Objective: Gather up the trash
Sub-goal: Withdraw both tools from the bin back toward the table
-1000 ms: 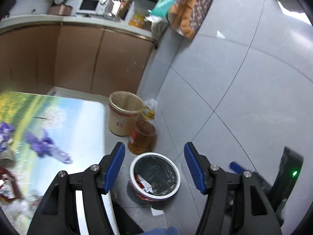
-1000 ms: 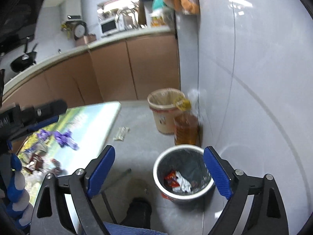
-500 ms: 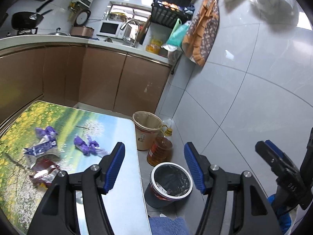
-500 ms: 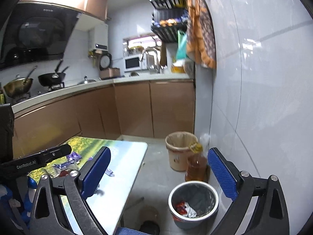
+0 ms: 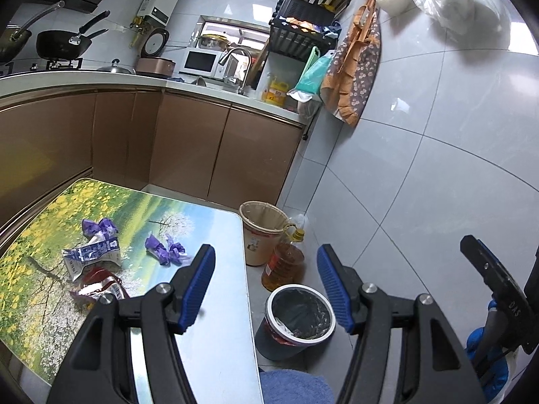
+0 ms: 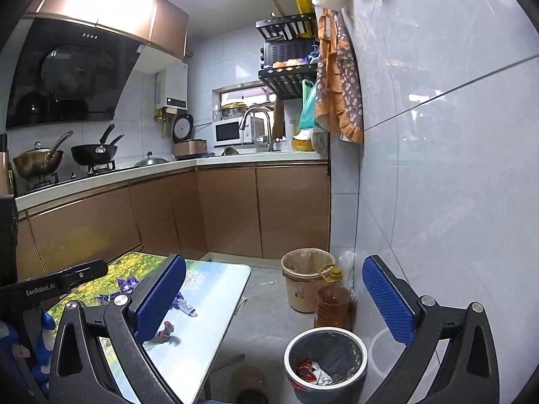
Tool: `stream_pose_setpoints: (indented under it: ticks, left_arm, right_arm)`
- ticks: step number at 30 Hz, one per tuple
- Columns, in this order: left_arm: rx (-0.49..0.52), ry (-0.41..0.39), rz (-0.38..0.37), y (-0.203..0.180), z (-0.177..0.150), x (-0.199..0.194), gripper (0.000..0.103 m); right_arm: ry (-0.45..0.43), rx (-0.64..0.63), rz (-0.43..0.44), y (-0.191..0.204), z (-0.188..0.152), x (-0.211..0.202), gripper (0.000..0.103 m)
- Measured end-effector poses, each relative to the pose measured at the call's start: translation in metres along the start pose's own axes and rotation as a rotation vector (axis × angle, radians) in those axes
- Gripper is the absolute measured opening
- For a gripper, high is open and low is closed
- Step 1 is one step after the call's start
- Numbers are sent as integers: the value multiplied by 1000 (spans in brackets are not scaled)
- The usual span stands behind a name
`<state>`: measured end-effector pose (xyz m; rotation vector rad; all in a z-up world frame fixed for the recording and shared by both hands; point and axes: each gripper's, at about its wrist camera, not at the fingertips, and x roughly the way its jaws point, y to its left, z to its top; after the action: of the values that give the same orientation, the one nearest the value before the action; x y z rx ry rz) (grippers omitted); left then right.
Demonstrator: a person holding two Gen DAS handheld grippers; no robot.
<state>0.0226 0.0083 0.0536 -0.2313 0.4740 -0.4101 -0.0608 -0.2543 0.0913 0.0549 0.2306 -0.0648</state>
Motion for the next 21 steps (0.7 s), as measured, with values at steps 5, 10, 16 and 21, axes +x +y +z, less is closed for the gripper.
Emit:
stream_pose_setpoints:
  ticks: [5, 10, 16, 21]
  left_arm:
    - [-3, -20, 29, 1, 0, -14, 61]
    - [-5, -49, 73, 6, 0, -31, 61]
    - [-3, -88, 130, 12, -2, -56, 65]
    - [0, -117, 157, 16, -2, -75, 65]
  right_arm:
    - [-3, 10, 27, -1, -2, -1, 103]
    - [-14, 11, 51, 1, -2, -5, 103]
    - [-28, 14, 77, 5, -4, -11, 103]
    - [-72, 13, 101, 9, -1, -21, 103]
